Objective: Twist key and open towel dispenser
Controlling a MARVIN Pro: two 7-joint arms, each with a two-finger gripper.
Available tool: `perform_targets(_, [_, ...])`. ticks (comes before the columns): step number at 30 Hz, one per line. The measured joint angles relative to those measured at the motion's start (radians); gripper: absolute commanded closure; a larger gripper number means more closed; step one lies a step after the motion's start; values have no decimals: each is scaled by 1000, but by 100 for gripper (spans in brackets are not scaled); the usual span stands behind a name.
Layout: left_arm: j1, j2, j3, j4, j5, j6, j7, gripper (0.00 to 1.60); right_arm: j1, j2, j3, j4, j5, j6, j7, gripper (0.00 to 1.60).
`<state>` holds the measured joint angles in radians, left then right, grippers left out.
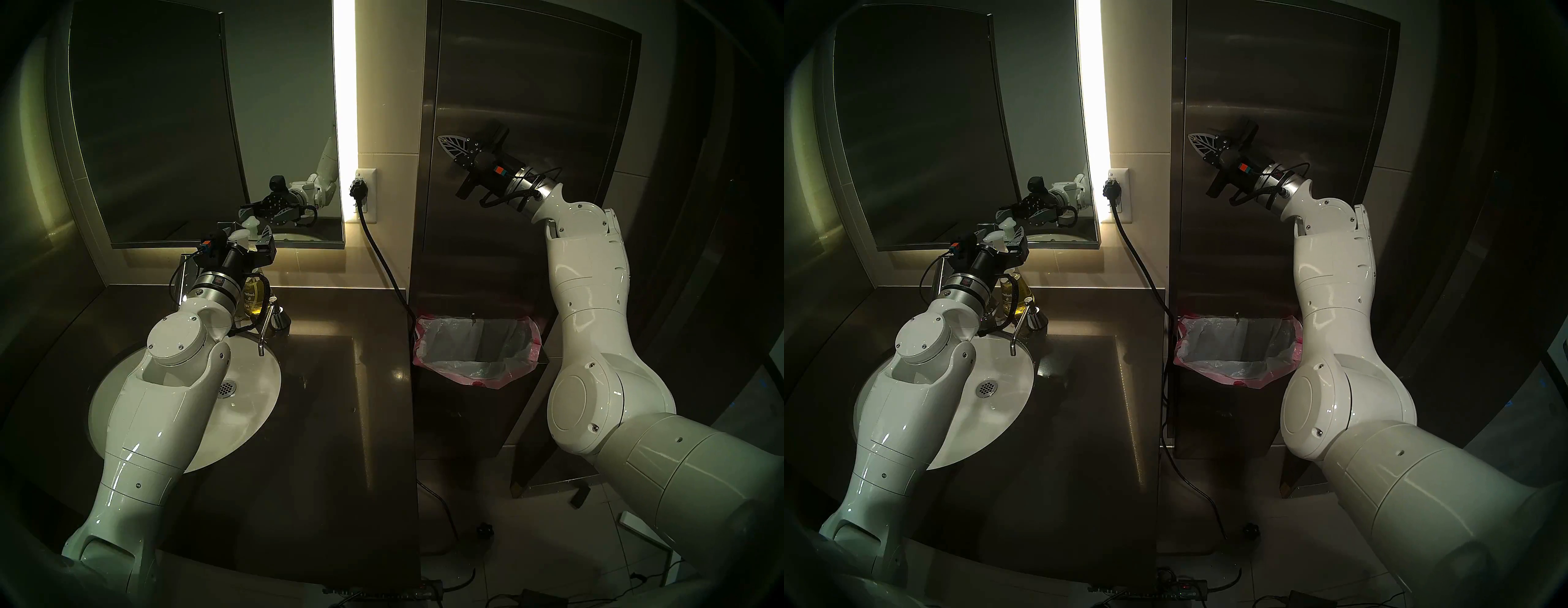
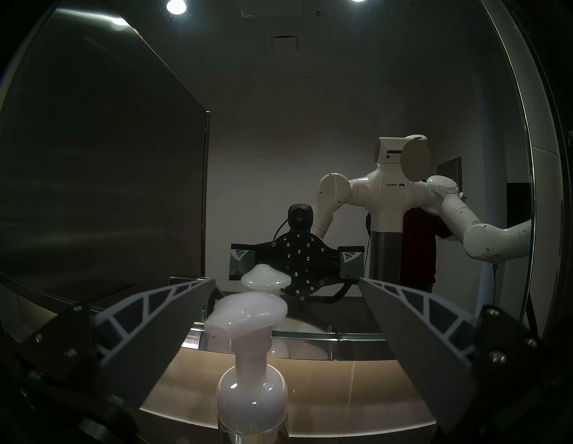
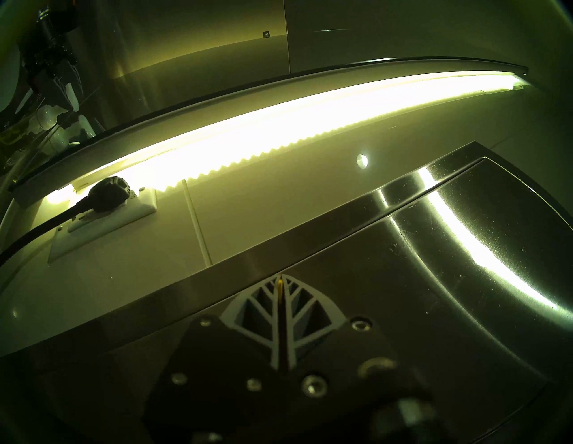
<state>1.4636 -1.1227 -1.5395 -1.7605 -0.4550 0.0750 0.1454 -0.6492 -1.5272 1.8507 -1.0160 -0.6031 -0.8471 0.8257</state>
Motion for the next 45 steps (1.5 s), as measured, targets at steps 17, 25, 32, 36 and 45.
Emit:
perform_targets(17, [0, 0, 0, 0, 0, 0, 0, 0, -22, -46, 48, 2, -21, -5, -50, 160])
perform_targets(25, [0, 0, 0, 0, 0, 0, 0, 0, -36, -92, 85, 21, -18, -10, -102, 160])
perform_targets(32, [0, 0, 0, 0, 0, 0, 0, 0, -45, -123, 111, 37, -21, -28, -143, 160])
perform_targets(36, [0, 0, 0, 0, 0, 0, 0, 0, -49, -140, 125, 45, -26, -37, -167, 160])
perform_targets(45, [0, 0, 0, 0, 0, 0, 0, 0, -57, -182, 160, 62, -33, -51, -219, 160])
